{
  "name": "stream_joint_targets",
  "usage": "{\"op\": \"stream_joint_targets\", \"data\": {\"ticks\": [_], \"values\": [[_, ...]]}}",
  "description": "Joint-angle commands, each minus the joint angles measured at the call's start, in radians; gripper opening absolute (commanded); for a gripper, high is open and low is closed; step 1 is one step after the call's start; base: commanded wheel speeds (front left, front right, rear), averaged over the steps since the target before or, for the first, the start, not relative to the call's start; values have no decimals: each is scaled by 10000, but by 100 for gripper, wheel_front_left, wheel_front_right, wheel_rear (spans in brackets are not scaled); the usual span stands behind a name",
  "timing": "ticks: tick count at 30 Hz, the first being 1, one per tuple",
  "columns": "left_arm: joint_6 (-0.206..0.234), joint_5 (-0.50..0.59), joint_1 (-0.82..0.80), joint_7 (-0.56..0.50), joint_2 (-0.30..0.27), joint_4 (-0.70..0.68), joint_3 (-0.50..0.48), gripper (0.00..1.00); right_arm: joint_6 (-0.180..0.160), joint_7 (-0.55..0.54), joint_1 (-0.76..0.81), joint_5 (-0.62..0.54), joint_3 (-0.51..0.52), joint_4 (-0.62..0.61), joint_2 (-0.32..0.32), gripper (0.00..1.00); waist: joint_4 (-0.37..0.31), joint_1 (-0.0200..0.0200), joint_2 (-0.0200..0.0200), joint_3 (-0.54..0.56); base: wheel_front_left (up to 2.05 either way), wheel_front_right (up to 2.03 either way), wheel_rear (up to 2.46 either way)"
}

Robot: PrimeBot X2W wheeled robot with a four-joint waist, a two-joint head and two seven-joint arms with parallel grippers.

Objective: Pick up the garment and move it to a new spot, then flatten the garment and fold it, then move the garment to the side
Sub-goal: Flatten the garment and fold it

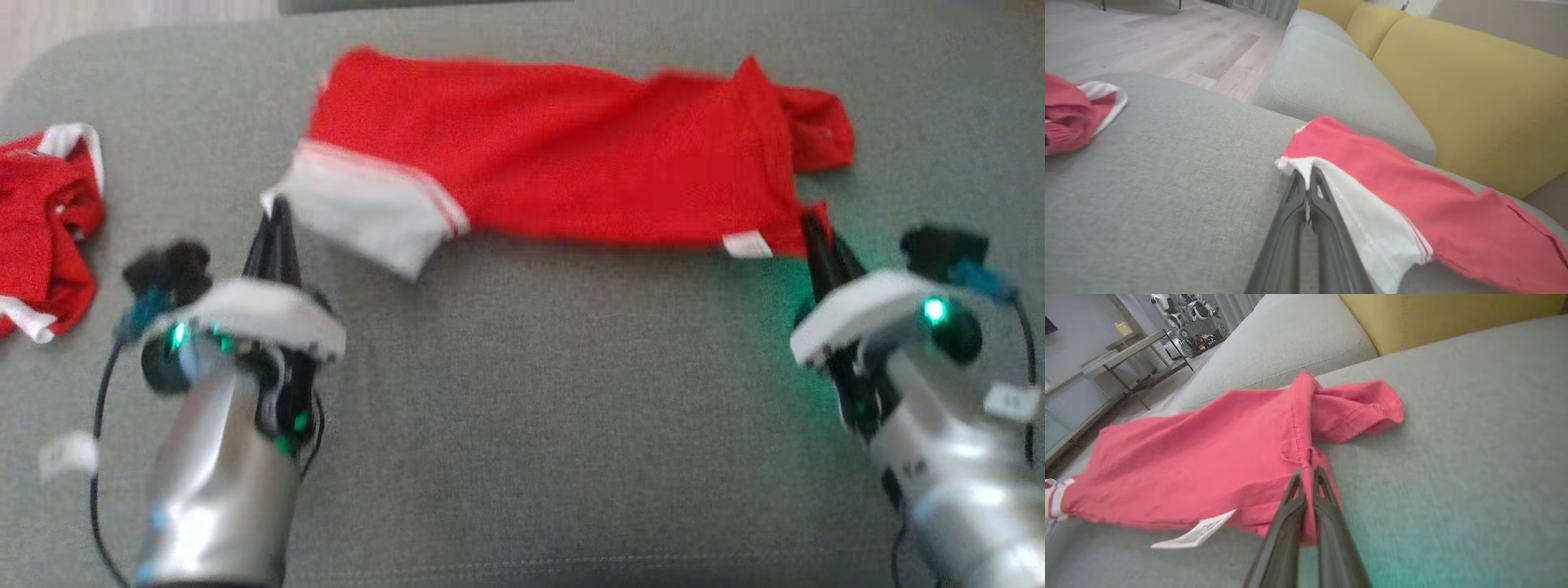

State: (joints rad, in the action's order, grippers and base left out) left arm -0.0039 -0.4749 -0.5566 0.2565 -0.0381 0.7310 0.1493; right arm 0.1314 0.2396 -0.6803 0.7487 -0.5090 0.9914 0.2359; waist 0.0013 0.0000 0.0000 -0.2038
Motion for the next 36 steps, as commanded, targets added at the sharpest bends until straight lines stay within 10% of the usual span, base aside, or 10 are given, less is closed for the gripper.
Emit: {"op": "stream_joint_targets", "data": {"ticks": [1,8,20,36], "values": [[-95,141,85,52,-321,-756,-405,0,-7,182,250,165,-3,-462,105,0,77,0,0,292,0,0,0],[90,422,3452,52,-363,-3929,-902,0,-7,206,2990,329,695,-2337,444,0,-69,0,0,1086,0,0,0],[1825,1062,7882,-2312,-562,-9464,-575,0,-7,-1859,6853,-1243,3849,-5839,129,0,-187,0,0,1856,0,0,0],[2431,1065,9192,-3723,-698,-11090,-403,0,-7,-5859,9574,-3767,6822,-10506,-1823,0,-305,0,0,2163,0,0,0]]}}
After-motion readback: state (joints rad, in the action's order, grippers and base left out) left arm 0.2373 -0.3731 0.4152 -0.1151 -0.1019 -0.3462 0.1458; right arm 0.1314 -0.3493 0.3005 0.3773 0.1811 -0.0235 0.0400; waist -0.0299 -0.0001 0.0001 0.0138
